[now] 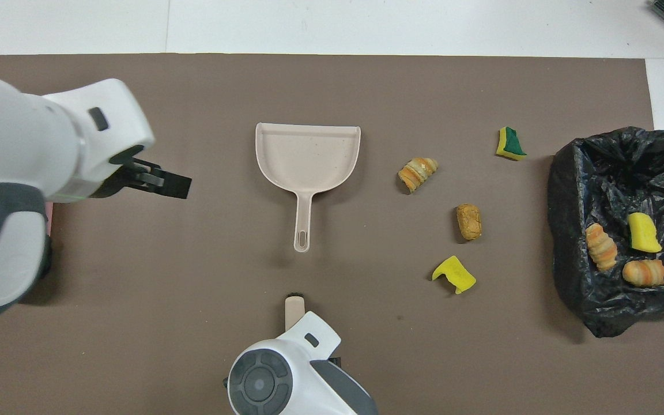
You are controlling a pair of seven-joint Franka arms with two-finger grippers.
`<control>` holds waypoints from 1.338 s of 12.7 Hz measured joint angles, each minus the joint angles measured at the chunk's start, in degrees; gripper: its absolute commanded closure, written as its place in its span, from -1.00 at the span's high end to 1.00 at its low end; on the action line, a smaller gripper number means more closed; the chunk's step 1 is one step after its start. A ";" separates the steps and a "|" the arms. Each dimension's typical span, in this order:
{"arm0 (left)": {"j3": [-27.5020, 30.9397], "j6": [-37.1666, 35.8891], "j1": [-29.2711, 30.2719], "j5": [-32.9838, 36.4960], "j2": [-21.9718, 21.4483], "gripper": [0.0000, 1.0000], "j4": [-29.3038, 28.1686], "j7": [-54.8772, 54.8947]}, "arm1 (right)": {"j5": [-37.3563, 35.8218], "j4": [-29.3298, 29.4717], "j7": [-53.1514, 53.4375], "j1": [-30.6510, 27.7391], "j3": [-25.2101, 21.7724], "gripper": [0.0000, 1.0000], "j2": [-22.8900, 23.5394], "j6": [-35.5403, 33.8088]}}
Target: Sweep and dump trash in bin
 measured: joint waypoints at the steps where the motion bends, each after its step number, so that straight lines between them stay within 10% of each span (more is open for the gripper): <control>1: -0.05 2.70 -2.04 0.00 1.02 1.00 -1.73 -1.29 | 0.00 -1.57 1.11 1.18 0.01 0.70 -0.01 1.93; 9: -0.08 21.90 -16.12 0.03 14.56 1.00 -7.27 -20.81 | 2.29 -7.64 1.77 3.33 0.51 0.18 -1.12 6.77; 12: 0.13 23.63 -16.33 0.03 15.90 1.00 -8.95 -21.33 | 3.10 -7.81 1.79 4.41 0.82 -1.00 -1.66 6.76; 17: 0.13 25.87 -16.35 0.03 15.74 1.00 -12.76 -21.43 | 4.79 -7.87 2.02 4.59 0.75 -1.00 -1.77 6.70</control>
